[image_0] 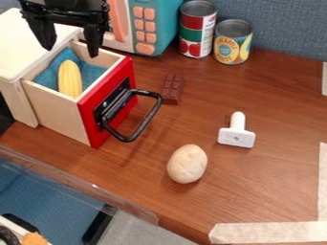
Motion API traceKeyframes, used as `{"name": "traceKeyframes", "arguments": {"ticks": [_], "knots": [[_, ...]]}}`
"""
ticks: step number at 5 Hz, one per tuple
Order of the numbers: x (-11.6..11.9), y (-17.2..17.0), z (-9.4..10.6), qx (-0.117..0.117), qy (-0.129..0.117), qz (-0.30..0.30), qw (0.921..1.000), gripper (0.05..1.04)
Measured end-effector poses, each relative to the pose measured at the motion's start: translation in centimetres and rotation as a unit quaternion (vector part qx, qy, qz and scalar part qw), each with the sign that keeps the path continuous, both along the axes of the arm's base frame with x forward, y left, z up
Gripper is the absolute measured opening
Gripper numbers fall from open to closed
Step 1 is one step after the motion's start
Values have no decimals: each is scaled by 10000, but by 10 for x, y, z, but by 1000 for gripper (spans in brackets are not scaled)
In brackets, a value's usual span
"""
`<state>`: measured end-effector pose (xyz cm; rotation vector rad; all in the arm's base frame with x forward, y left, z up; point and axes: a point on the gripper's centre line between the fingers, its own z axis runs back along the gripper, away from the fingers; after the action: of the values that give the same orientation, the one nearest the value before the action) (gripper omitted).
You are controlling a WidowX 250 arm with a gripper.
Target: Close the drawer
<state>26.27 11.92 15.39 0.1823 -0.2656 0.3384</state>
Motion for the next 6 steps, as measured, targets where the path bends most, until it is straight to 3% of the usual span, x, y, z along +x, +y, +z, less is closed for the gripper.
{"name": "traceKeyframes", "arguments": {"ticks": [1, 2, 4, 6], "knots": [[-4, -1, -8, -43, 145, -37, 9999, 1000], [-21, -7, -10, 82, 232, -440, 9987, 1000], [-39, -23, -13, 123, 207, -912, 9955, 1000], [-18, -72, -28, 210, 335, -1482, 9882, 1000]]}}
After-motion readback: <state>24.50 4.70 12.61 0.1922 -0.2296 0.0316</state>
